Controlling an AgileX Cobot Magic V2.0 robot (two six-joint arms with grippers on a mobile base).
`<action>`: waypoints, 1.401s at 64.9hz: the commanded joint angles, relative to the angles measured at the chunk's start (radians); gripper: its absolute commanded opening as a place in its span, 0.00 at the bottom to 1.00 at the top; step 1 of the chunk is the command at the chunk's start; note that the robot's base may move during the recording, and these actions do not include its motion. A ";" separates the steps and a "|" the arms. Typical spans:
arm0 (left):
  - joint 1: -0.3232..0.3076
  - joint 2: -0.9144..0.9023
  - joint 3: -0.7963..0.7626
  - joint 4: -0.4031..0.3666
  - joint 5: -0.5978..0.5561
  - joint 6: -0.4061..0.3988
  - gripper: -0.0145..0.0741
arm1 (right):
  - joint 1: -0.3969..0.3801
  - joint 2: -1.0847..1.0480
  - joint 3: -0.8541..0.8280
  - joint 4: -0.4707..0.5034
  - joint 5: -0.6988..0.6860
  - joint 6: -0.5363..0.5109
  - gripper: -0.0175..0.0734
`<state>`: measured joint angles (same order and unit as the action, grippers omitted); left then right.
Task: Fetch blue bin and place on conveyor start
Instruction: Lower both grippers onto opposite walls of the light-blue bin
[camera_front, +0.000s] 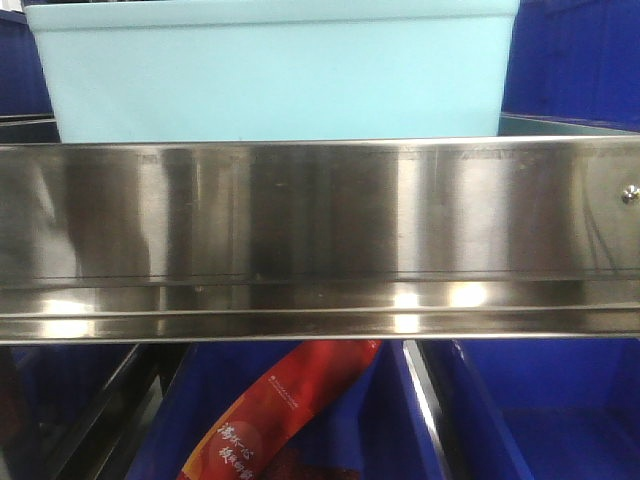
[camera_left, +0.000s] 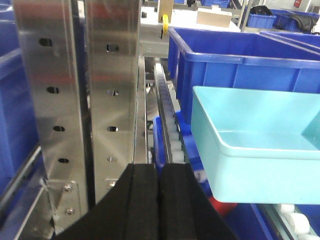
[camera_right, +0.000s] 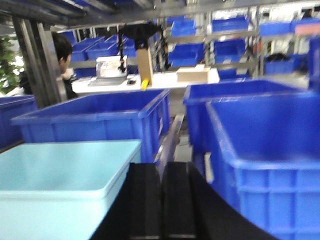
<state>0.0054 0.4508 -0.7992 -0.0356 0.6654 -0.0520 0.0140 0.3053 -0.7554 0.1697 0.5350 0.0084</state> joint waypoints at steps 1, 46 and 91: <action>0.000 0.075 -0.043 -0.085 0.038 0.027 0.04 | -0.001 0.055 -0.026 0.076 0.076 0.001 0.01; -0.176 0.575 -0.291 -0.258 -0.040 0.189 0.04 | 0.157 0.656 -0.233 0.222 -0.055 -0.254 0.01; -0.438 1.026 -0.726 0.446 0.126 -0.561 0.04 | 0.218 1.097 -0.659 -0.296 0.170 0.367 0.04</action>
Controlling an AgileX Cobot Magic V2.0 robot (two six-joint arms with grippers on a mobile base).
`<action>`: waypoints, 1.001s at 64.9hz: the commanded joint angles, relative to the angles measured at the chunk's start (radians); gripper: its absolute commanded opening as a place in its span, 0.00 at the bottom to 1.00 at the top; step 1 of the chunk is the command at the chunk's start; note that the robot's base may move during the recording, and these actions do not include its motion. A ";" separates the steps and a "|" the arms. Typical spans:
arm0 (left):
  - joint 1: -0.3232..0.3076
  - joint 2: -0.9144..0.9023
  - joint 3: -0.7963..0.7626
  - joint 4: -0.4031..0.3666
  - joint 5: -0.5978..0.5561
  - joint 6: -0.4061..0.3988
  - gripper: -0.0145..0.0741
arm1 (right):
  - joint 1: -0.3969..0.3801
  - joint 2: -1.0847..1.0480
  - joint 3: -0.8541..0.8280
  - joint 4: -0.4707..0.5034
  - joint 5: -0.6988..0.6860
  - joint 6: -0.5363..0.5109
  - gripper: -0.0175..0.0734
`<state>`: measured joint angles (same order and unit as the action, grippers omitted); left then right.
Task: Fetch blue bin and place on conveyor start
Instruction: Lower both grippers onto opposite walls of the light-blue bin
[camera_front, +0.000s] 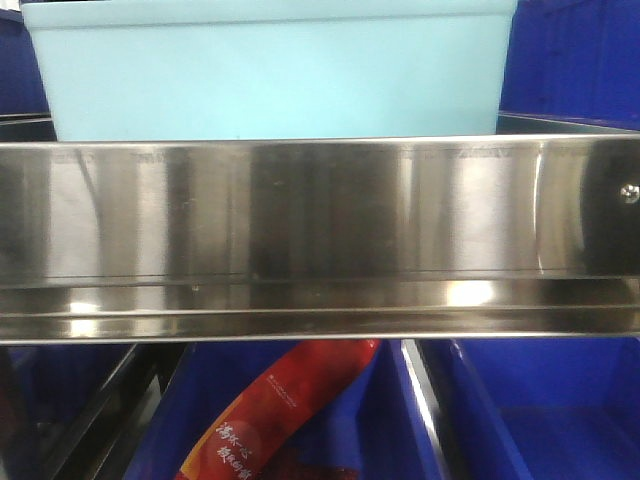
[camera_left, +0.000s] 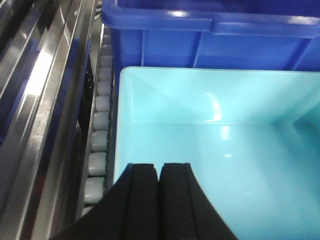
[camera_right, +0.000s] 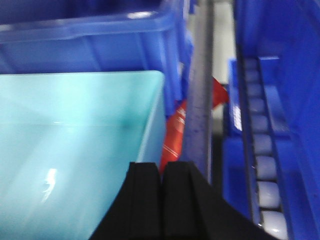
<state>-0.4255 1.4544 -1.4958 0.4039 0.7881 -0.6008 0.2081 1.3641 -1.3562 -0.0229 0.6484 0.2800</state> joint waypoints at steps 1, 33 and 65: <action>-0.007 0.027 -0.033 0.007 0.003 -0.015 0.04 | 0.029 0.049 -0.066 -0.115 0.064 0.106 0.04; 0.106 0.119 -0.127 -0.125 0.111 0.076 0.04 | 0.092 0.218 -0.255 -0.137 0.197 0.140 0.04; 0.113 0.131 -0.132 -0.104 0.114 0.097 0.04 | 0.103 0.307 -0.332 -0.116 0.252 0.140 0.04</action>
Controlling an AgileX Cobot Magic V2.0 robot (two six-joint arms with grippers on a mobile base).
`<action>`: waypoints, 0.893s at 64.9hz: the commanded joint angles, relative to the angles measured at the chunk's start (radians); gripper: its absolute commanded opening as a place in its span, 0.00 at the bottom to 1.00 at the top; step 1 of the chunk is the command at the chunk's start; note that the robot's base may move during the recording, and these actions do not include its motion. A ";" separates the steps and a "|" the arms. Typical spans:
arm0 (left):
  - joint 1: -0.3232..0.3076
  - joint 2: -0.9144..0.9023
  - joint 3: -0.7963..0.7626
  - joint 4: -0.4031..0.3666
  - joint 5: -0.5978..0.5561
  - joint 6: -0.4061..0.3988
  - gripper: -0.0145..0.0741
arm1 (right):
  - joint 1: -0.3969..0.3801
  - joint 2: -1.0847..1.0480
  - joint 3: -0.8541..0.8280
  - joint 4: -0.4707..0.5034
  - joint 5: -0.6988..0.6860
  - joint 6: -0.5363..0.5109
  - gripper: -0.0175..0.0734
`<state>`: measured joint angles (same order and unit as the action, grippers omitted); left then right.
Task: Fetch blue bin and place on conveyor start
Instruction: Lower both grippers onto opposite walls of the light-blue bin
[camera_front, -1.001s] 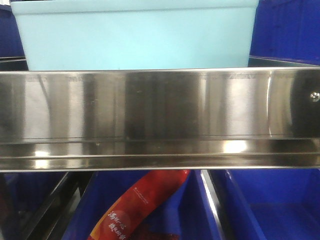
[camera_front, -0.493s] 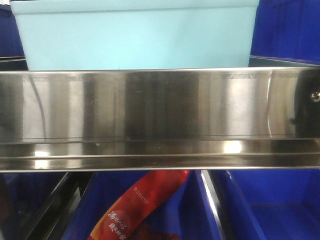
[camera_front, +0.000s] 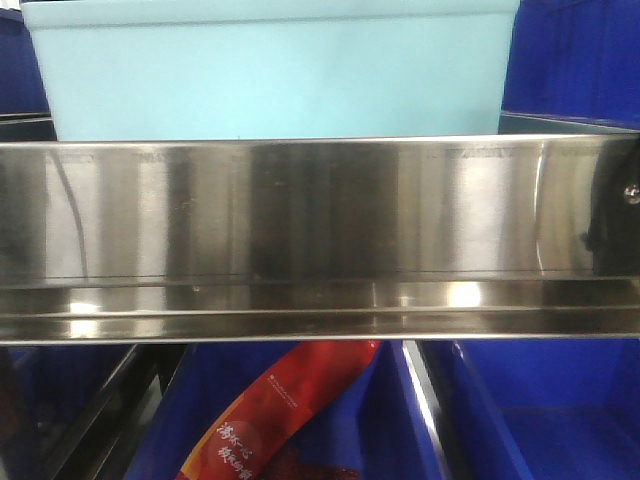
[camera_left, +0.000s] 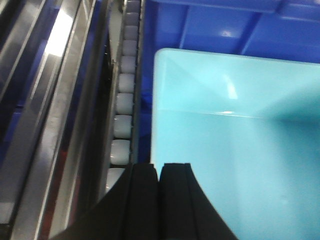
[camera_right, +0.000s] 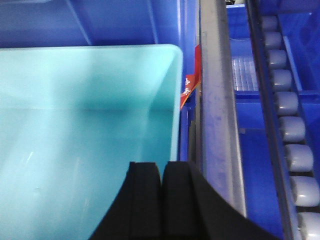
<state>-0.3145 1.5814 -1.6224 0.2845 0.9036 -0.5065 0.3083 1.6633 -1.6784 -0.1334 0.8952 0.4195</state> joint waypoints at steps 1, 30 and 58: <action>0.002 0.006 -0.005 0.015 -0.001 0.003 0.04 | 0.003 0.008 -0.009 -0.005 0.007 0.001 0.04; 0.002 0.046 -0.005 0.017 -0.001 0.003 0.21 | 0.015 0.063 -0.031 -0.005 0.035 0.010 0.45; 0.002 0.134 -0.094 0.041 0.123 -0.002 0.45 | 0.019 0.141 -0.088 -0.055 0.113 0.010 0.45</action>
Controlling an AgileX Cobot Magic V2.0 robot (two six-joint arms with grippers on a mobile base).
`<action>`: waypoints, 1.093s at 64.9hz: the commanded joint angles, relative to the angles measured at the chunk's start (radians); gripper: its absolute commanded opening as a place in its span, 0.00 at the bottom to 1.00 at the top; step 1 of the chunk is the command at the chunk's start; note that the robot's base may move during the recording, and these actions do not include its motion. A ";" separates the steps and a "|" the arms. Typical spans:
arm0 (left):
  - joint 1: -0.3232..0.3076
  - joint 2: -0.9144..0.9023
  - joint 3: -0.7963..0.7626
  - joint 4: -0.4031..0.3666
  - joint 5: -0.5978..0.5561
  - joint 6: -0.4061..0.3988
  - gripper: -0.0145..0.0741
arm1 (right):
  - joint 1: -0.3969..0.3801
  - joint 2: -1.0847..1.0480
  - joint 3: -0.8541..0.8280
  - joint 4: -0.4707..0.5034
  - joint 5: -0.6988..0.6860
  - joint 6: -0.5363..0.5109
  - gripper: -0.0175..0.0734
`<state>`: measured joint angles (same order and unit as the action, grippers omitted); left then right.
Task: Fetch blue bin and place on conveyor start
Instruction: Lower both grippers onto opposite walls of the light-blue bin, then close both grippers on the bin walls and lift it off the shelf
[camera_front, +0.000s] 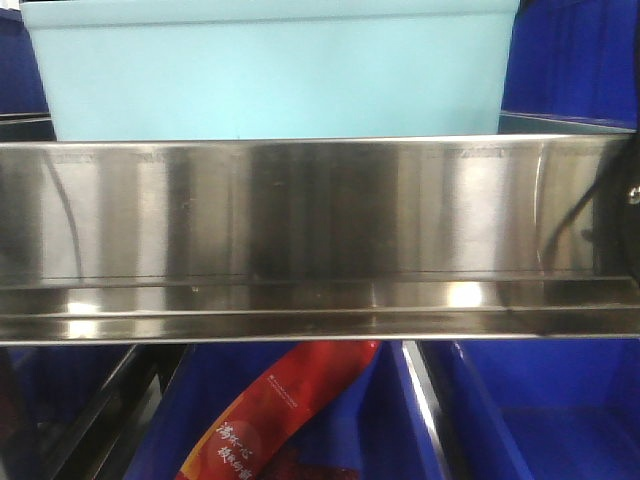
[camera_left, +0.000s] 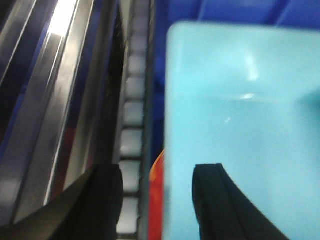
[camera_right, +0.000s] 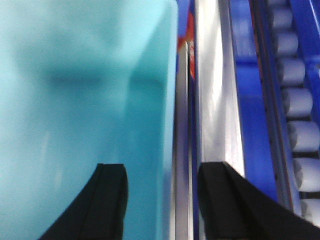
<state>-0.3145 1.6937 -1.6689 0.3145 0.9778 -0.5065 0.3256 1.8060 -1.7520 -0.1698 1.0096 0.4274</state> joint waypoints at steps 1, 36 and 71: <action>0.002 0.026 -0.057 0.011 0.053 -0.002 0.45 | 0.002 -0.002 -0.014 -0.019 -0.002 0.002 0.45; 0.002 0.109 -0.091 -0.025 0.096 -0.002 0.45 | 0.002 0.008 -0.014 -0.019 0.000 0.002 0.45; 0.002 0.131 -0.091 -0.037 0.078 0.003 0.45 | -0.002 0.033 -0.014 -0.019 0.000 0.002 0.45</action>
<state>-0.3145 1.8301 -1.7514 0.2782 1.0641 -0.5065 0.3278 1.8405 -1.7566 -0.1698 1.0138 0.4274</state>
